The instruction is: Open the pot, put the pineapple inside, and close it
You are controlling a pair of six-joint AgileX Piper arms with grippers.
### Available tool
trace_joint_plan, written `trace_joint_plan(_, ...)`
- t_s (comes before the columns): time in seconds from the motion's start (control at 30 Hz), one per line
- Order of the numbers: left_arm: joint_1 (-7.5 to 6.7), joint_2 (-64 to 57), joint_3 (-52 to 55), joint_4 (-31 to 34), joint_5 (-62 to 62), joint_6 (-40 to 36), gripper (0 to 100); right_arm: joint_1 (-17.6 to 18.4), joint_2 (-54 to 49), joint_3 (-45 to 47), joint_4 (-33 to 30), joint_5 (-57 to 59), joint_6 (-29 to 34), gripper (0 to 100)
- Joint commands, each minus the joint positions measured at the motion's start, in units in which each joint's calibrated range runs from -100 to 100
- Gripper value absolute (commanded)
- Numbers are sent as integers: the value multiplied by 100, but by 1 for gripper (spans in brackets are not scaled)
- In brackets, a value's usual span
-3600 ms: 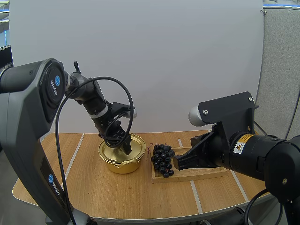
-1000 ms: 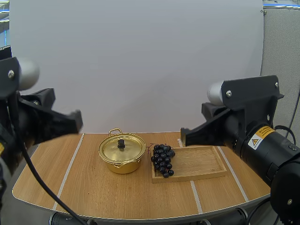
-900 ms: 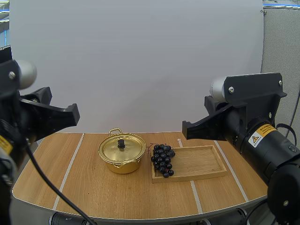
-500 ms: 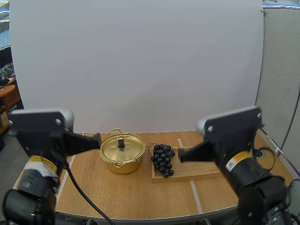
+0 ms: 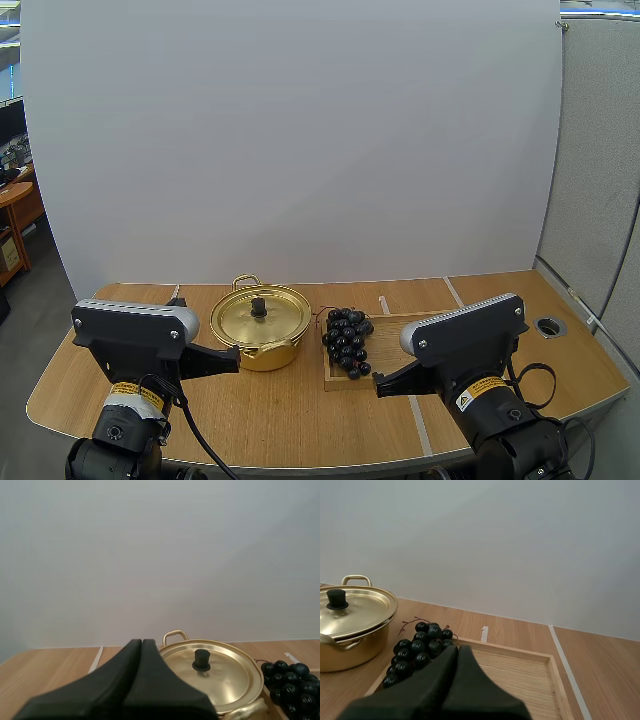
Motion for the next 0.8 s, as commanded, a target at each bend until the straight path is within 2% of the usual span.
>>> trace_joint_plan(0.0,10,-20,29,28,486,-10,0,-59,-33,26,-29,292,2,0)
trace_joint_plan(0.13,10,-20,29,28,1436,-10,0,-78,-33,26,-29,1354,2,0)
trace_joint_plan(0.2,10,-20,29,28,1828,-20,0,-86,-33,26,-29,1516,2,0)
trace_joint_plan(0.47,10,-20,29,28,1862,-338,0,-180,-33,26,-29,1516,2,0)
trace_joint_plan(0.77,10,-20,29,28,1699,-317,0,-181,-33,26,-52,1516,2,0)
